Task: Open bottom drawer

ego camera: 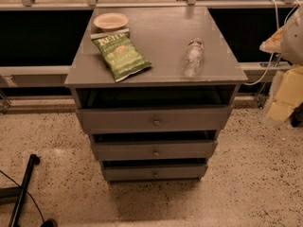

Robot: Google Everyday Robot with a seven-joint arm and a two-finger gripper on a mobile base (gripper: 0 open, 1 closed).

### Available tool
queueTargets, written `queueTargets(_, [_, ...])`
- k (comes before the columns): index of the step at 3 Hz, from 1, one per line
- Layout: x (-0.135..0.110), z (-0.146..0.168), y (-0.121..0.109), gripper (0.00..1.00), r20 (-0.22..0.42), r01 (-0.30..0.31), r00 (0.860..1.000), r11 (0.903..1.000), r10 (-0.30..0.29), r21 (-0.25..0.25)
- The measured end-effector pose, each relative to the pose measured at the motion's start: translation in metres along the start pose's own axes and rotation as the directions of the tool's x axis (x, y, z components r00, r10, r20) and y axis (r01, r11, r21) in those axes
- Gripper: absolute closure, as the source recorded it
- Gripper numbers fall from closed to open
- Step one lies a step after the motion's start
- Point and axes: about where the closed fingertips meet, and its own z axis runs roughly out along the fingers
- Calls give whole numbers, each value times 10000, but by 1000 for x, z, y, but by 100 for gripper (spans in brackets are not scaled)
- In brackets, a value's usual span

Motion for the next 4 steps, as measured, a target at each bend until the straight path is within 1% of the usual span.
queueTargets(1, [0, 0, 0, 0, 1, 0, 10000, 10000, 0, 0])
queueTargets(2, [-2, 20, -5, 0, 414, -69, 9991, 10000, 71, -53])
queueTargets(3, [-2, 97, 8, 0, 1601, 148, 9871, 9941, 26, -1076])
queueTargets(4, [-3, 205, 57, 0, 3853, 393, 9207, 9675, 620, -2497])
